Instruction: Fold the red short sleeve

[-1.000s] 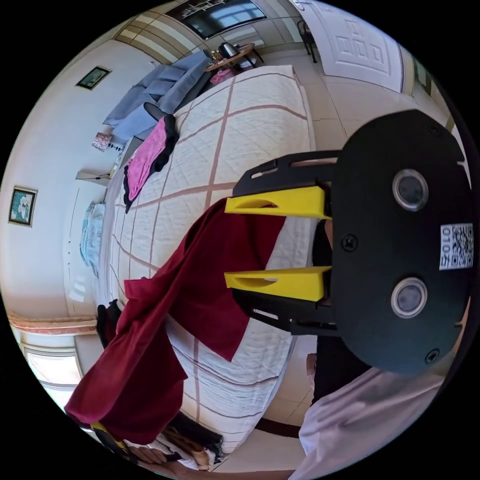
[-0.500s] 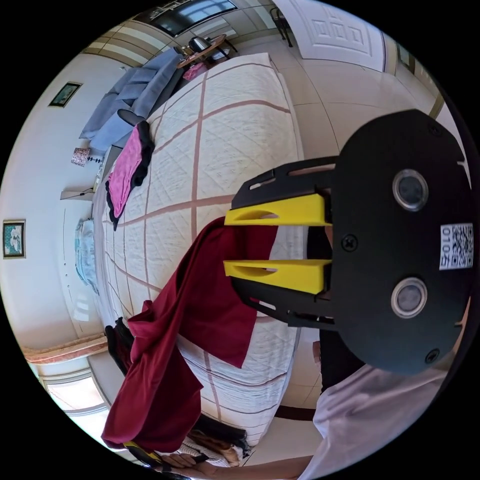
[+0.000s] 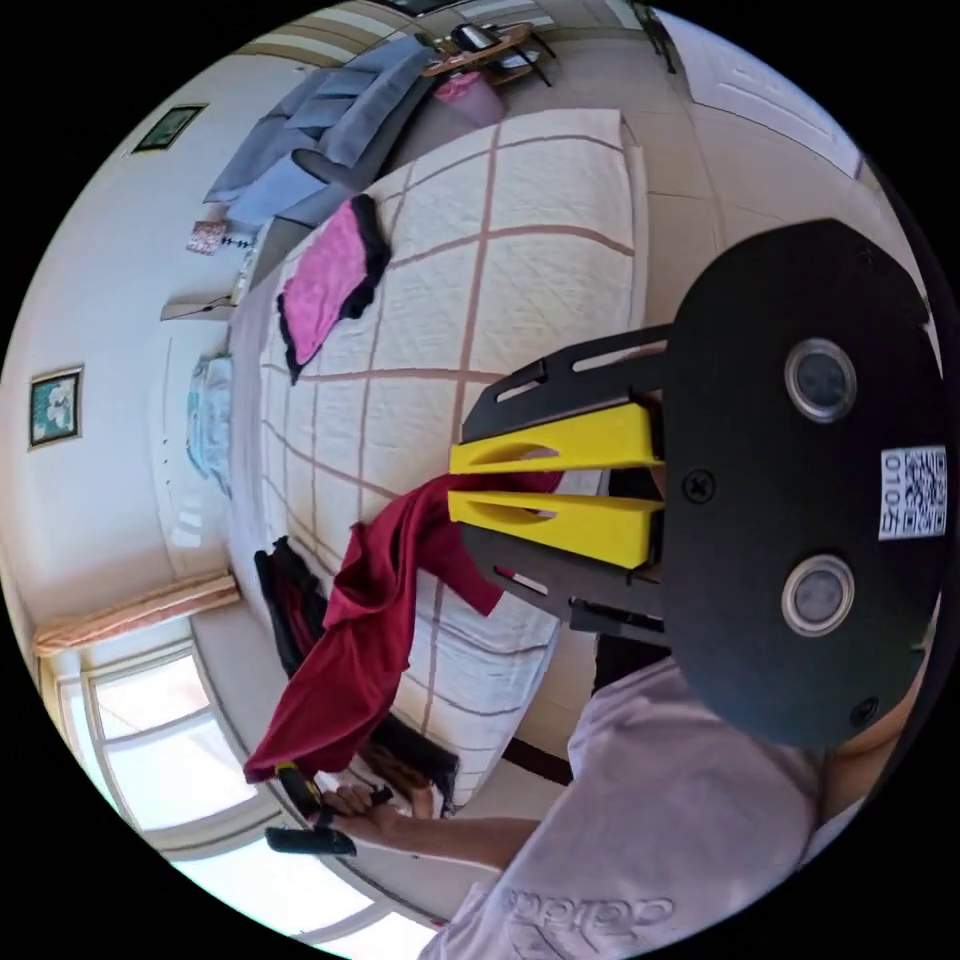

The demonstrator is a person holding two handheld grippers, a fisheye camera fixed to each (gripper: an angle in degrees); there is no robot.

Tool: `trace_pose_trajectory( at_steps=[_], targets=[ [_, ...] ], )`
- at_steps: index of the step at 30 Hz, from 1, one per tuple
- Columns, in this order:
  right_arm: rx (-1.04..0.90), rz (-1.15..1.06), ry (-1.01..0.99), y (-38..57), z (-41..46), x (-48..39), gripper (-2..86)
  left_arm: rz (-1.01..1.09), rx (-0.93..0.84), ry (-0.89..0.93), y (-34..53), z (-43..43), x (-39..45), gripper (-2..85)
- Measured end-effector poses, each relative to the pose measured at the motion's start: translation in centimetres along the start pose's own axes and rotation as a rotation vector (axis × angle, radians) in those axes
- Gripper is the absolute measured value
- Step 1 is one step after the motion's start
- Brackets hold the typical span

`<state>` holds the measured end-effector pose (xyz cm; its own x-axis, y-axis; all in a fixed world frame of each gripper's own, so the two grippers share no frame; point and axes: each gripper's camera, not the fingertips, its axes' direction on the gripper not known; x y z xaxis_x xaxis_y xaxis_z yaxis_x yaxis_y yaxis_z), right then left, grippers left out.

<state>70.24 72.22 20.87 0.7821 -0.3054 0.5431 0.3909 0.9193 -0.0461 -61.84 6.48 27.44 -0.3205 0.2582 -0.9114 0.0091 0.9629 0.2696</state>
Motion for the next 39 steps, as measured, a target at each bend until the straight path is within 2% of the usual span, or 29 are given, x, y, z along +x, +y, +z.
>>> trace_pose_trajectory(
  at_steps=[4, 6, 10, 12, 13, 15, 17, 19, 21, 23, 26, 28, 31, 32, 34, 36, 37, 38, 39],
  targets=[
    [0.162, -0.236, -0.126, 0.8, -11.3, -0.7, 4.9, 0.005, 0.144, 0.002, -0.5, -6.4, -0.9, 2.2],
    [0.283, -0.311, -0.18, 1.7, -14.9, -0.3, 4.8, 0.03, 0.236, 0.069, -0.7, -9.7, -1.2, 2.1],
    [0.165, -0.231, -0.094, -0.5, -14.2, 1.1, 4.6, 0.055, 0.245, 0.177, -1.7, -9.9, -2.8, 1.9],
    [0.181, -0.237, -0.09, -2.1, -13.7, 1.8, 4.5, 0.019, 0.173, 0.125, -3.0, -7.1, -4.8, 1.8],
    [0.088, -0.184, -0.004, -4.2, -12.2, 3.2, 4.5, 0.006, 0.156, 0.114, -3.4, -6.4, -5.6, 1.8],
    [0.037, -0.095, 0.02, -7.9, -11.2, 5.6, 4.5, -0.068, 0.132, 0.196, -5.7, -3.3, -10.0, 1.8],
    [0.183, -0.102, 0.001, -10.2, -13.7, 6.1, 4.5, -0.104, 0.214, 0.216, -7.9, -2.9, -11.3, 1.8],
    [0.496, -0.061, 0.161, -10.8, -19.5, 5.3, 4.6, 0.005, 0.348, 0.156, -10.3, -5.0, -9.7, 2.0],
    [0.725, -0.061, 0.193, -10.0, -23.3, 4.9, 4.6, 0.171, 0.546, 0.127, -12.3, -8.5, -7.6, 2.6],
    [0.775, -0.099, 0.204, -9.9, -25.0, 4.7, 4.6, 0.254, 0.607, 0.125, -13.4, -9.7, -6.7, 2.9],
    [0.64, -0.092, 0.252, -10.3, -23.1, 5.4, 4.8, 0.288, 0.513, 0.109, -14.2, -7.5, -6.7, 3.5],
    [0.463, -0.055, 0.294, -9.8, -18.3, 7.2, 4.9, 0.286, 0.417, 0.147, -13.4, -4.4, -8.0, 3.7],
    [0.226, -0.056, 0.21, -7.8, -10.2, 10.2, 4.8, 0.257, 0.263, 0.181, -9.7, 2.0, -10.8, 4.0],
    [0.177, -0.059, 0.189, -7.2, -8.4, 10.7, 4.7, 0.241, 0.168, 0.183, -7.8, 4.8, -11.6, 4.2],
    [-0.045, -0.034, 0.071, -4.1, -1.1, 12.7, 4.5, 0.238, 0.005, 0.168, -4.2, 9.1, -12.1, 4.6],
    [-0.204, 0.007, -0.005, -1.4, 3.4, 13.8, 4.2, 0.223, -0.281, 0.175, 1.2, 14.5, -11.7, 5.2],
    [-0.27, 0.016, -0.069, 0.2, 5.3, 14.1, 4.2, 0.207, -0.351, 0.183, 2.6, 15.7, -11.6, 5.5],
    [-0.283, 0.016, -0.093, 0.8, 5.8, 14.1, 4.2, 0.155, -0.467, 0.224, 5.3, 17.4, -11.6, 5.8],
    [-0.266, 0.014, -0.102, 1.7, 6.0, 14.2, 4.3, 0.104, -0.511, 0.27, 7.6, 18.1, -11.5, 6.4]
  ],
)
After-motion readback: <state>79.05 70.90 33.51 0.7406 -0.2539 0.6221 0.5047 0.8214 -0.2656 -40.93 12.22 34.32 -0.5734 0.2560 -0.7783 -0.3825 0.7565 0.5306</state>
